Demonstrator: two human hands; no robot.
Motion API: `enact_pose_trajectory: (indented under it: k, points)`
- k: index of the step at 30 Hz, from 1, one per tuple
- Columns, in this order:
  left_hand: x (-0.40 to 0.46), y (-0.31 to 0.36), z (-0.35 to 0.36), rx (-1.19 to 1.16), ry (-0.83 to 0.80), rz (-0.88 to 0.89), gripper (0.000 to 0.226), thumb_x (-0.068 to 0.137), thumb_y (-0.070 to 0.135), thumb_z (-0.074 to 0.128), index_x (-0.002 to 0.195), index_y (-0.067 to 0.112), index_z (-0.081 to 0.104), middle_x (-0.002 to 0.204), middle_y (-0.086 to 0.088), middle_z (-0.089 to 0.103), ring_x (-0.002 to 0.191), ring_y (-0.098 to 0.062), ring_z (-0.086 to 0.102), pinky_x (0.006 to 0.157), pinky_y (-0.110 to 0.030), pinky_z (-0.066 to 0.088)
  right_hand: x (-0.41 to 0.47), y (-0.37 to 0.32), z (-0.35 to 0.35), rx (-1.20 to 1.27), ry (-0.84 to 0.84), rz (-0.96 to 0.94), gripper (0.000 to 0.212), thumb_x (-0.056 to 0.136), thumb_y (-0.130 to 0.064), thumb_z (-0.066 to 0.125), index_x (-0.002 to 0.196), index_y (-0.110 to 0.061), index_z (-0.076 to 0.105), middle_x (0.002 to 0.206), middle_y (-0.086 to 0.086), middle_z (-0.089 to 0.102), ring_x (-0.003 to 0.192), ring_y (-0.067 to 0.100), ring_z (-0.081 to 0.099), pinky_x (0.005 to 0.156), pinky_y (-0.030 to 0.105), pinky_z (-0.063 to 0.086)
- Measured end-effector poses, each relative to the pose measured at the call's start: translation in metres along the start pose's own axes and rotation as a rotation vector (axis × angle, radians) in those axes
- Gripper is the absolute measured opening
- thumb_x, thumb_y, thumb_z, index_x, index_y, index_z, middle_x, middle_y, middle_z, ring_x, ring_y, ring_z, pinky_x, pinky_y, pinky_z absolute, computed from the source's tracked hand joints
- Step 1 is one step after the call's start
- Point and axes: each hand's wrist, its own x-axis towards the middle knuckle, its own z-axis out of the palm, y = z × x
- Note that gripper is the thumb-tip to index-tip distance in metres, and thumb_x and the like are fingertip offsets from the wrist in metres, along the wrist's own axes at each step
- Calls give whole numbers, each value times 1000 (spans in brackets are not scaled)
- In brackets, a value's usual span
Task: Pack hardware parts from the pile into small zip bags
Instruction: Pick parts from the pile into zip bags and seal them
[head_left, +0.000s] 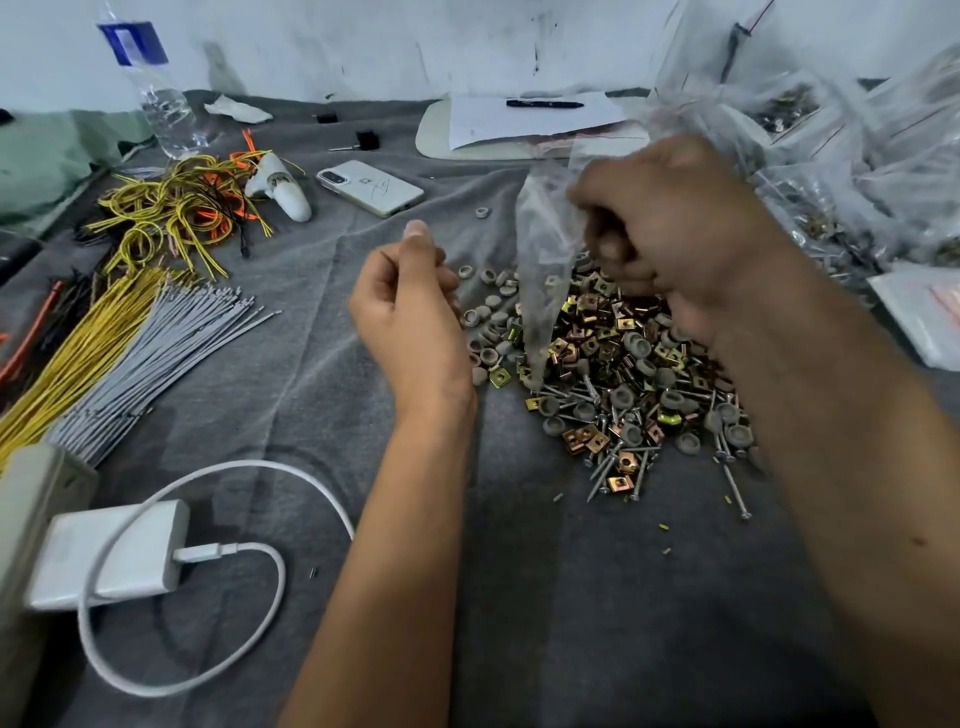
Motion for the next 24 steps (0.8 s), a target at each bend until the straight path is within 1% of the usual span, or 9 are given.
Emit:
enact_pose_trajectory:
  k: [5, 7, 10, 12, 14, 16, 18, 22, 24]
  points:
    - [-2, -1, 2, 10, -81, -67, 38, 104, 36, 57, 74, 15, 55, 66, -2, 51, 57, -14, 42, 50, -27, 33, -3, -1, 5, -108, -126, 38, 37, 96, -16, 59, 60, -12, 58, 46, -3, 46, 36, 8, 30, 37, 17, 24]
    - [-3, 1, 4, 72, -158, -88, 46, 92, 59, 58, 75, 16, 51, 69, -5, 48, 59, -17, 40, 50, -28, 30, -7, -4, 4, -124, -112, -69, 38, 95, -16, 61, 59, -4, 59, 47, 2, 47, 37, 10, 32, 39, 18, 27]
    - [-8, 6, 11, 212, -267, -57, 70, 67, 82, 57, 83, 14, 49, 77, -9, 41, 69, -23, 35, 56, -35, 27, -11, -12, 8, -357, -144, -268, 39, 93, -20, 62, 65, 6, 58, 53, 18, 43, 46, 14, 34, 46, 25, 29]
    - [-10, 7, 11, 218, -298, -36, 69, 65, 78, 61, 84, 13, 49, 77, -10, 39, 69, -25, 34, 56, -35, 26, -11, -11, 13, -455, -168, -326, 42, 95, -21, 63, 65, 7, 56, 53, 15, 39, 47, 10, 31, 48, 26, 27]
    - [-9, 6, 7, 200, -299, -41, 54, 73, 63, 68, 83, 13, 49, 70, -9, 39, 61, -22, 35, 52, -31, 28, -11, -7, 14, -508, -162, -355, 42, 98, -23, 62, 68, 6, 59, 54, 13, 45, 48, 10, 33, 48, 26, 27]
    - [-8, 5, 4, 174, -279, -43, 29, 83, 36, 64, 73, 13, 48, 62, -3, 38, 54, -16, 35, 48, -27, 28, -11, -2, 15, -510, -159, -360, 41, 101, -25, 61, 72, 5, 62, 63, 20, 56, 52, 19, 42, 52, 32, 33]
    - [-8, 6, 4, 174, -238, -31, 24, 83, 19, 57, 63, 16, 43, 57, -3, 36, 50, -17, 33, 46, -24, 25, -10, 3, 15, -472, -140, -374, 39, 102, -24, 60, 75, 3, 65, 68, 21, 61, 57, 29, 51, 54, 33, 39]
    - [-11, 7, 4, 261, -153, 43, 21, 73, 22, 55, 60, 11, 44, 62, -12, 36, 60, -26, 32, 53, -40, 26, -8, 14, 10, -410, -18, -392, 37, 101, -21, 61, 71, 1, 64, 58, 11, 58, 48, 12, 44, 50, 21, 38]
    - [-10, 7, 2, 283, -113, 100, 28, 75, 21, 56, 54, 15, 38, 59, -9, 31, 58, -26, 29, 52, -44, 25, -8, 23, 5, -377, 2, -372, 36, 102, -24, 61, 73, -3, 66, 60, 5, 61, 50, 12, 51, 50, 22, 43]
